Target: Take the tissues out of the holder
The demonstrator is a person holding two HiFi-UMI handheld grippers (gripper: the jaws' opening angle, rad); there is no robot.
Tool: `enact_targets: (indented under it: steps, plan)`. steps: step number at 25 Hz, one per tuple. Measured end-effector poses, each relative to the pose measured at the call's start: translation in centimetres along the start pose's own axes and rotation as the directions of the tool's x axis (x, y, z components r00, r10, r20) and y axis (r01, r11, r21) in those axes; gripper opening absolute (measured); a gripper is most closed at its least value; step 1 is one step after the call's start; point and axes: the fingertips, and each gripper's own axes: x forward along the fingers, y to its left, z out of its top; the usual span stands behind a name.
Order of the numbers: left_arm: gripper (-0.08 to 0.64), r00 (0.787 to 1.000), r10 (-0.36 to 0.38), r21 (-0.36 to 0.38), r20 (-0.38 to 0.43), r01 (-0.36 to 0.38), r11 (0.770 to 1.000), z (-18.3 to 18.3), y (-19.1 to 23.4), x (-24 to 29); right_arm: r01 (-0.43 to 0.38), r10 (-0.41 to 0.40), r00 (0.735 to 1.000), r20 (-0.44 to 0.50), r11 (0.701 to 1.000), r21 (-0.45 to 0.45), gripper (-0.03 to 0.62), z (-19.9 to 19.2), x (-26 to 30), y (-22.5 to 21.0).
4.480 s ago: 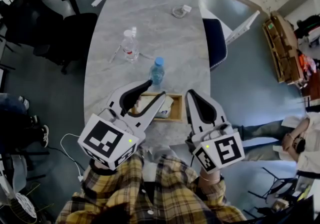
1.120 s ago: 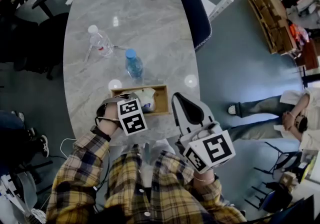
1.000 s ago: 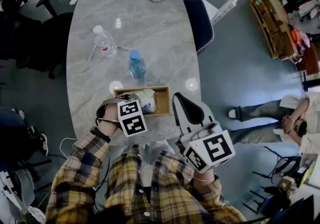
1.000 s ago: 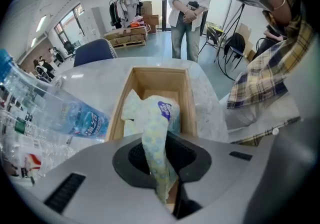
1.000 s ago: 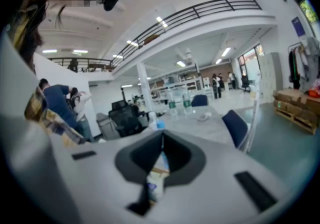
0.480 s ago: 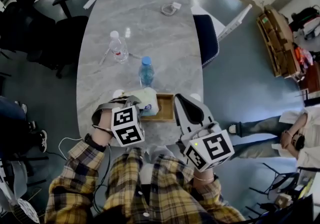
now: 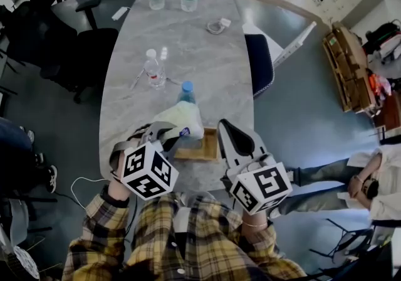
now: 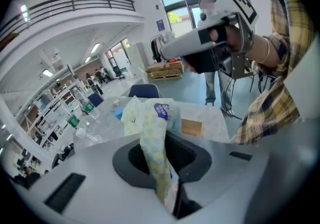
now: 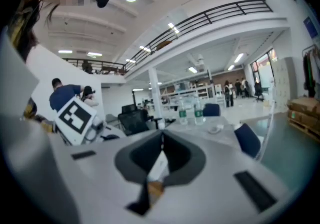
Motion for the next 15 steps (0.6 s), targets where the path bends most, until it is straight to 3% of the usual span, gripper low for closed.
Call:
enact_targets:
  steps: [4, 7, 10, 15]
  plan:
    - [0.066, 0.992, 0.091, -0.099, 0.093, -0.082, 0.992, 1.3, 1.8, -2.0, -0.011, 0.011, 1.0, 0.009, 1.0, -0.008, 0.011, 0.5, 0.5, 0.1]
    - [0.066, 0.973, 0.154, -0.188, 0.173, -0.121, 0.975, 2.4, 3.0, -3.4, -0.026, 0.026, 1.0, 0.006, 1.0, -0.014, 0.011, 0.7, 1.1, 0.4]
    - [0.066, 0.943, 0.219, -0.264, 0.251, -0.151, 0.953, 3.6, 4.0, -4.9, -0.039, 0.039, 0.999, 0.009, 0.999, -0.017, 0.011, 1.0, 1.4, 0.7]
    - [0.066, 0.875, 0.312, -0.382, 0.37, -0.163, 0.91, 5.7, 5.4, -7.3, -0.048, 0.048, 0.999, 0.012, 0.999, -0.023, 0.011, 1.5, 1.7, 0.9]
